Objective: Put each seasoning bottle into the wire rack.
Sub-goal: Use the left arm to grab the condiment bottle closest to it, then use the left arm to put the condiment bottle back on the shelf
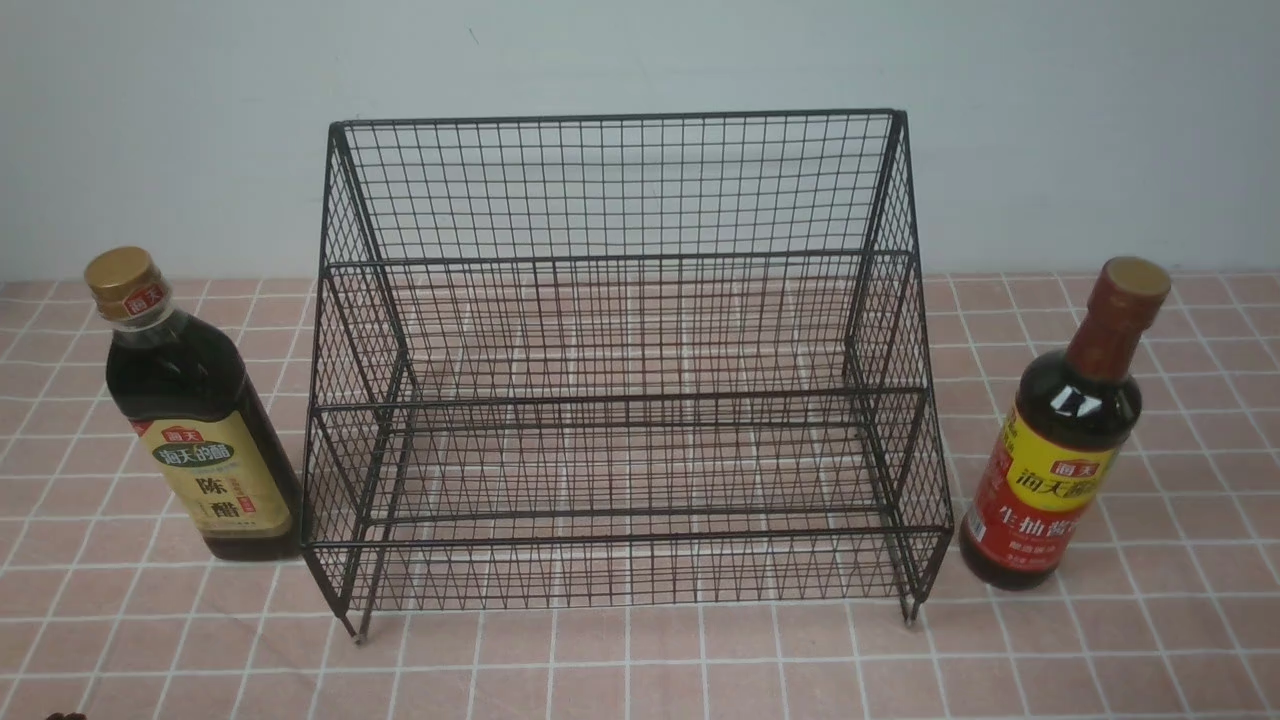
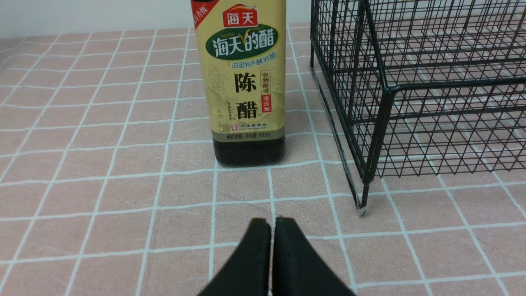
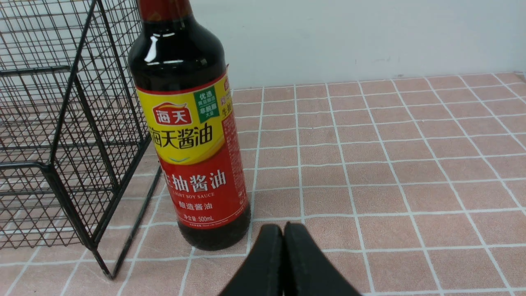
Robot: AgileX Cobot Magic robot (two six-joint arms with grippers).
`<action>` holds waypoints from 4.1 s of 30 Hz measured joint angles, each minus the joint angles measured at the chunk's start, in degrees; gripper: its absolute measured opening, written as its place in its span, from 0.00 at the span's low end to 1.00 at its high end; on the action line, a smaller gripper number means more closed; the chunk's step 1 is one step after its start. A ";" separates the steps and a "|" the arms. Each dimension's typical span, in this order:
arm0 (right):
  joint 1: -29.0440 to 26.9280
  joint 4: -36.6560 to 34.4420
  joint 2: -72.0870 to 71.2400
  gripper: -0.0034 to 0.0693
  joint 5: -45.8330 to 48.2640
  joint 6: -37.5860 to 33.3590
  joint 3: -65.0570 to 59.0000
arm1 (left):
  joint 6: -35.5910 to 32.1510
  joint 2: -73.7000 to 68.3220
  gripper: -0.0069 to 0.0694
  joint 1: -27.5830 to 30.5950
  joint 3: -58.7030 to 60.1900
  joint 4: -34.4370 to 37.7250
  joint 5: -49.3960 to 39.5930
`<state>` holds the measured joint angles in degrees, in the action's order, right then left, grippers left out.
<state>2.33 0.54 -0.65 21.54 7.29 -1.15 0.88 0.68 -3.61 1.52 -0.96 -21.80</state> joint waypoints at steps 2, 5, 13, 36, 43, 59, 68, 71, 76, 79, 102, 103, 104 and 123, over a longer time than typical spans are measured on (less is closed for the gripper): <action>0.00 0.00 0.00 0.03 0.00 0.00 0.00 | 0.00 0.00 0.08 0.00 0.00 0.00 0.00; 0.00 0.00 0.00 0.03 0.00 0.00 0.00 | 0.00 0.00 0.08 0.00 0.00 0.00 0.00; 0.00 0.00 0.00 0.03 0.00 0.00 0.00 | 0.00 0.00 0.08 0.00 0.00 0.00 0.00; 0.00 0.00 0.00 0.03 0.00 0.00 0.00 | 0.00 0.00 0.08 0.00 0.00 -0.90 0.74; 0.00 0.00 0.00 0.03 0.00 0.00 0.00 | 5.28 0.00 0.08 0.00 0.12 10.35 18.24; 0.00 0.00 0.00 0.03 0.00 0.00 0.00 | -2.02 -17.59 0.10 0.00 -9.50 13.70 41.02; 0.00 0.00 0.00 0.03 0.00 0.00 0.00 | -2.56 -43.19 0.41 0.00 -22.21 12.55 41.59; 0.00 0.00 0.00 0.03 0.00 0.00 0.00 | -2.61 -49.13 0.57 0.00 -24.87 12.55 42.68; 0.00 0.00 0.00 0.03 0.00 0.00 0.00 | -2.61 -57.38 0.83 0.00 -27.41 12.41 49.19; 0.00 0.00 0.00 0.03 0.00 0.00 0.00 | -2.61 -62.54 0.92 0.00 -28.54 12.41 53.18; 0.00 0.00 0.00 0.03 0.00 -0.23 0.00 | -5.03 -77.86 0.49 0.00 -31.10 13.98 59.10; 0.00 0.00 0.00 0.03 0.00 -0.23 0.00 | -5.03 -77.24 0.49 0.00 -31.10 13.56 58.29; 0.00 0.00 0.00 0.03 0.00 -0.23 0.00 | -5.29 -76.03 0.49 0.00 -31.10 13.15 56.84; 0.00 0.00 0.00 0.03 0.00 -0.27 0.00 | -16.96 -57.67 0.49 -2.89 -56.13 20.26 28.68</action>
<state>2.33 0.54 -0.65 21.54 7.01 -1.15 -16.08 -57.00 -6.50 -54.62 19.31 6.88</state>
